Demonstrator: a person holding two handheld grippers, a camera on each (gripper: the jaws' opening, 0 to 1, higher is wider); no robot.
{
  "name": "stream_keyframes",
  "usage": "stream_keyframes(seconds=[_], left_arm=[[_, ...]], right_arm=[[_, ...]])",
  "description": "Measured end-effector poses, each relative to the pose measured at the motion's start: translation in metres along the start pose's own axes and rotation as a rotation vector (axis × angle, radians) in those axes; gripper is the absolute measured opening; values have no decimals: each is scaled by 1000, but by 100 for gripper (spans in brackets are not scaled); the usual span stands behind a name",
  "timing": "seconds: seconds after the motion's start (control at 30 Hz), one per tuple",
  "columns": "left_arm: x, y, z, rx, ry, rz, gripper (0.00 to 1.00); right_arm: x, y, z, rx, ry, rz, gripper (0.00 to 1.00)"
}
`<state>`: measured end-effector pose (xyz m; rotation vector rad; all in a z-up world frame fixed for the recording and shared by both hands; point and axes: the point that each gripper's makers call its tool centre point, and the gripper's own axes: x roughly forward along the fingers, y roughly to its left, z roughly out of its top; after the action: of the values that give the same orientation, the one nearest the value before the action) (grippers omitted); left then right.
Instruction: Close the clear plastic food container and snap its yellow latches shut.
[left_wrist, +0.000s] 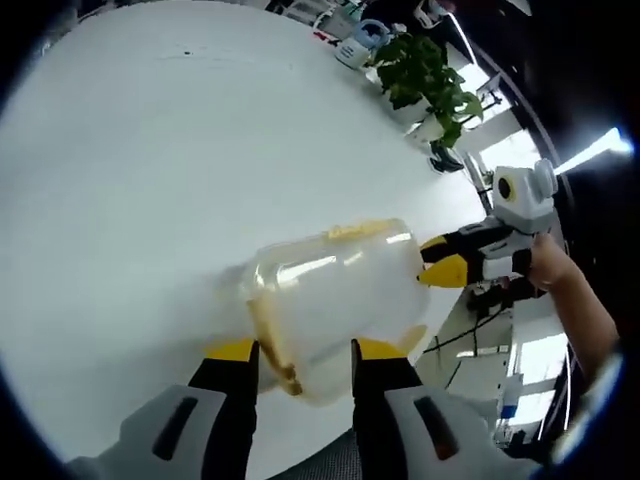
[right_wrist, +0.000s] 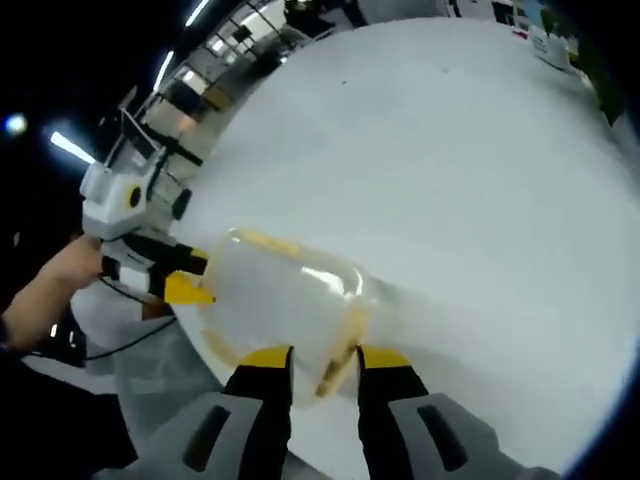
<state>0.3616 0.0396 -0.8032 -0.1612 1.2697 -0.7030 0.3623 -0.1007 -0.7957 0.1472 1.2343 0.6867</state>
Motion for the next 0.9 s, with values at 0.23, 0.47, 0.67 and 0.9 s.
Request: stream_keyframes(seconds=[0.23, 0.47, 0.67, 0.9], left_arm=[[-8, 6, 4, 113, 5, 61, 38], [-17, 9, 3, 197, 12, 88, 39], [-18, 1, 9, 316, 1, 106, 38], [-17, -5, 7, 418, 36, 112, 36]], right_arm=[[-4, -1, 0, -72, 10, -24, 18], [-9, 0, 5, -129, 0, -35, 17], [-8, 0, 11, -219, 1, -52, 18], [-9, 4, 14, -261, -11, -53, 17]])
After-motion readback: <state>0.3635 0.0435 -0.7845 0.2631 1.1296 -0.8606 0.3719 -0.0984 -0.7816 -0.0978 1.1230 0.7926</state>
